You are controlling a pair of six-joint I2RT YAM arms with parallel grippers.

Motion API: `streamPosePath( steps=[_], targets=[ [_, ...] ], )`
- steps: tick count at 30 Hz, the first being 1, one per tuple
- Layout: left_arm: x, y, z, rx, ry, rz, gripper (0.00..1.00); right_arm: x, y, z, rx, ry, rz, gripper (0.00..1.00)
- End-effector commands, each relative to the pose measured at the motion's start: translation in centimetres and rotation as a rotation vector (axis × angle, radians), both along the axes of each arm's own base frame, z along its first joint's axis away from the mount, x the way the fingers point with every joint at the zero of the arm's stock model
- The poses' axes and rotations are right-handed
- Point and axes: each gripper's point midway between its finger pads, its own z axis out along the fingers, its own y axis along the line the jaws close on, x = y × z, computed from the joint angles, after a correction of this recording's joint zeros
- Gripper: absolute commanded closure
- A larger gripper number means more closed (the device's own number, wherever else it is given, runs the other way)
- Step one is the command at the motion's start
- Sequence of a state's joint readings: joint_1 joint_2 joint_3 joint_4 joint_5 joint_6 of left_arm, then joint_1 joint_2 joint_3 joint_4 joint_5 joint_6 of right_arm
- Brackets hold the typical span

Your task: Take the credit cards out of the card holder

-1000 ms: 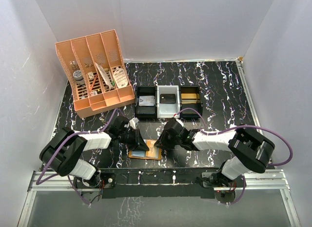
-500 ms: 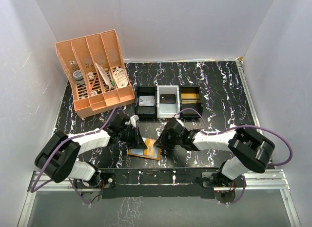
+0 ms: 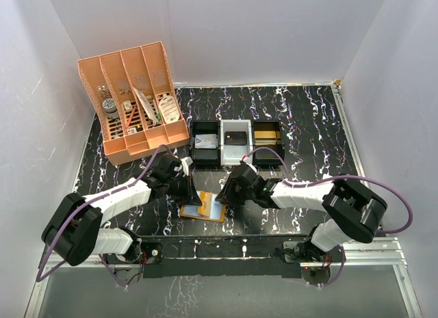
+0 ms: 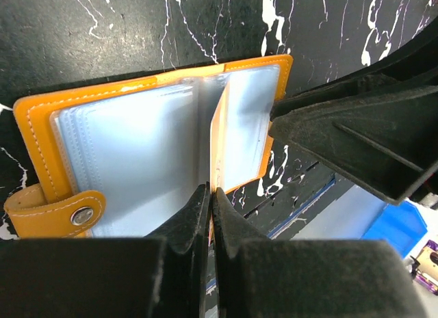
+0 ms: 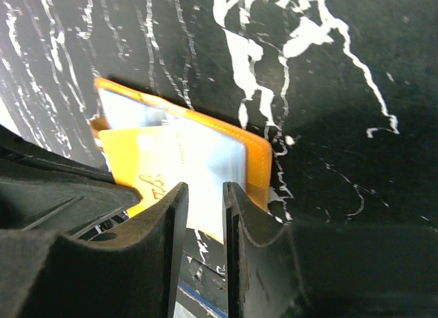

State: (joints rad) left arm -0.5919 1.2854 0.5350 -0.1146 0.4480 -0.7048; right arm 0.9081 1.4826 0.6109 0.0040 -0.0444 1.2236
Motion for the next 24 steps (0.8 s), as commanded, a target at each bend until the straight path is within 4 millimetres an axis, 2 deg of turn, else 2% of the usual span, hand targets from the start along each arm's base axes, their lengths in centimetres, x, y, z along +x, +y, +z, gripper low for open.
streamPosePath(
  steps=[1, 5, 8, 11, 13, 18, 24],
  targets=[
    [0.9, 0.4, 1.5, 0.035, -0.055, -0.008, 1.00, 1.9, 2.3, 5.1, 0.110, -0.134, 0.046, 0.73],
    [1.1, 0.4, 2.2, 0.027, -0.081, -0.005, 1.00, 1.3, 4.9, 6.5, 0.257, -0.130, 0.121, 0.72],
    [1.3, 0.4, 2.2, 0.031, -0.085, 0.006, 1.00, 0.7, 5.3, 3.7, 0.229, -0.035, 0.119, 0.73],
    [1.2, 0.6, 2.2, 0.042, -0.075, 0.004, 1.00, 0.3, 4.4, 0.7, 0.148, 0.025, 0.115, 0.73],
    [1.2, 0.7, 2.1, 0.043, -0.076, 0.007, 1.00, 0.2, 3.8, 0.0, 0.124, 0.027, 0.099, 0.73],
    [1.3, 1.2, 2.7, 0.063, -0.098, 0.025, 1.00, 1.0, 2.3, 0.8, 0.086, -0.027, 0.066, 0.72],
    [2.3, 1.9, 4.9, 0.085, -0.187, 0.039, 1.00, 2.2, 3.1, 5.1, 0.214, -0.182, 0.116, 0.60]
  ],
)
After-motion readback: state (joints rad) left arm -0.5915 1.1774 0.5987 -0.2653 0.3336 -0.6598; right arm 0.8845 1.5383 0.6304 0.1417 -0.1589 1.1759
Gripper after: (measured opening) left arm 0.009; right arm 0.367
